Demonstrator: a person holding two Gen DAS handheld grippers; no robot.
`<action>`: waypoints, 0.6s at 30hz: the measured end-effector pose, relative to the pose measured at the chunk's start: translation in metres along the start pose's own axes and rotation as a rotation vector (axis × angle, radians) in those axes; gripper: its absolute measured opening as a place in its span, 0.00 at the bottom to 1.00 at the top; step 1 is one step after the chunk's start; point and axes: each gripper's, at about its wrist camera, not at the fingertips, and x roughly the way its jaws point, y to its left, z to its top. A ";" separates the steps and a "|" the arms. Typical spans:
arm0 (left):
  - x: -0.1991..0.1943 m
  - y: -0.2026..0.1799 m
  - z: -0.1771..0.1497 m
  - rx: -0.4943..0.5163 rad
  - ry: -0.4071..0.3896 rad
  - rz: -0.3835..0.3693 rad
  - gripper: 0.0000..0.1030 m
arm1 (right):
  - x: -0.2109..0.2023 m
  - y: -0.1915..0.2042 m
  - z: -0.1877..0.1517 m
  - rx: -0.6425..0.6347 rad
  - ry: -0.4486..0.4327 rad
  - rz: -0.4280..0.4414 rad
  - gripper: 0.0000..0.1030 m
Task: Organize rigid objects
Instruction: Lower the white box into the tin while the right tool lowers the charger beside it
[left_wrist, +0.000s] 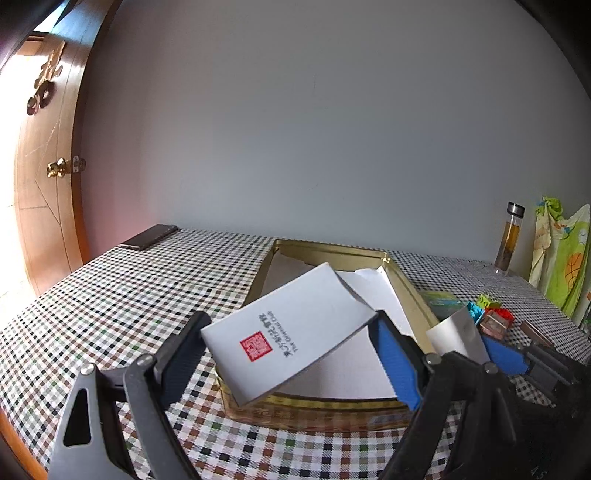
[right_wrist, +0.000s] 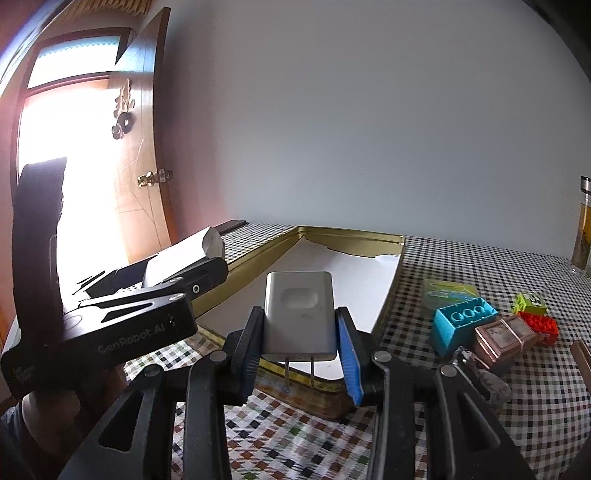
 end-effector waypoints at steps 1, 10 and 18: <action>0.001 0.001 0.000 0.002 0.007 -0.002 0.85 | 0.001 0.000 0.000 0.001 0.004 0.001 0.40; 0.012 -0.003 0.020 0.059 0.052 -0.023 0.85 | 0.013 -0.012 0.019 0.050 0.076 0.042 0.40; 0.044 -0.021 0.047 0.165 0.150 -0.023 0.85 | 0.045 -0.038 0.051 0.111 0.181 0.064 0.40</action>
